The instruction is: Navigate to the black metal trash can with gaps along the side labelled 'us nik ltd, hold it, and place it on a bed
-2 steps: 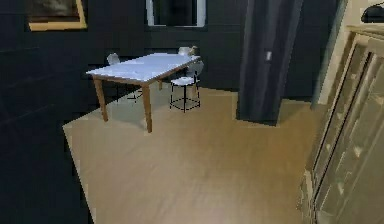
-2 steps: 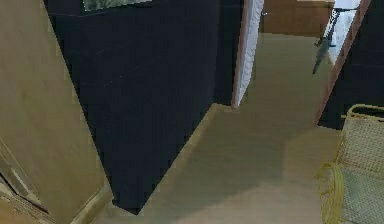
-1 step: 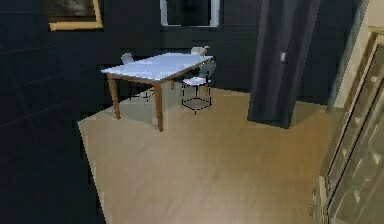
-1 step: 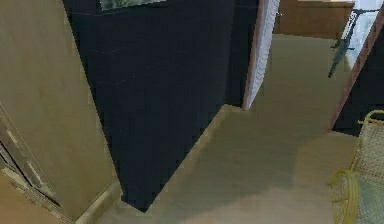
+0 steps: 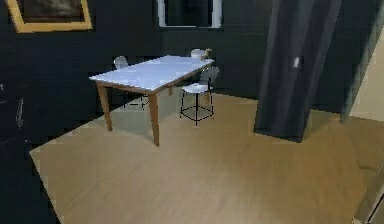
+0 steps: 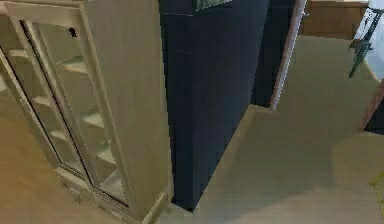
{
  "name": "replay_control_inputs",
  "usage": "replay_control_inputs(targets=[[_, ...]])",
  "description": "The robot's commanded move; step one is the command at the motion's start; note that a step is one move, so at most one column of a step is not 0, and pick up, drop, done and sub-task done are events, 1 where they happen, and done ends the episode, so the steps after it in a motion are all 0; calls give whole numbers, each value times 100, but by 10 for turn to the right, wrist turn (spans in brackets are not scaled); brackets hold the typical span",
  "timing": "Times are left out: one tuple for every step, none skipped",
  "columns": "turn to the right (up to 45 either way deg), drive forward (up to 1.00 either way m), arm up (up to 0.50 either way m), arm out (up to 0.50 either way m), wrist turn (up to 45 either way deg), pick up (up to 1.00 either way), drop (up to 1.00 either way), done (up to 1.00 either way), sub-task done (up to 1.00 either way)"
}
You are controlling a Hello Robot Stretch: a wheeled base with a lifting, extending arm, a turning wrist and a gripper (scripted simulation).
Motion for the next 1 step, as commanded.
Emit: replay_control_inputs(targets=[[270, 0, 0, 0, 0, 0, 0, 0, 0]])
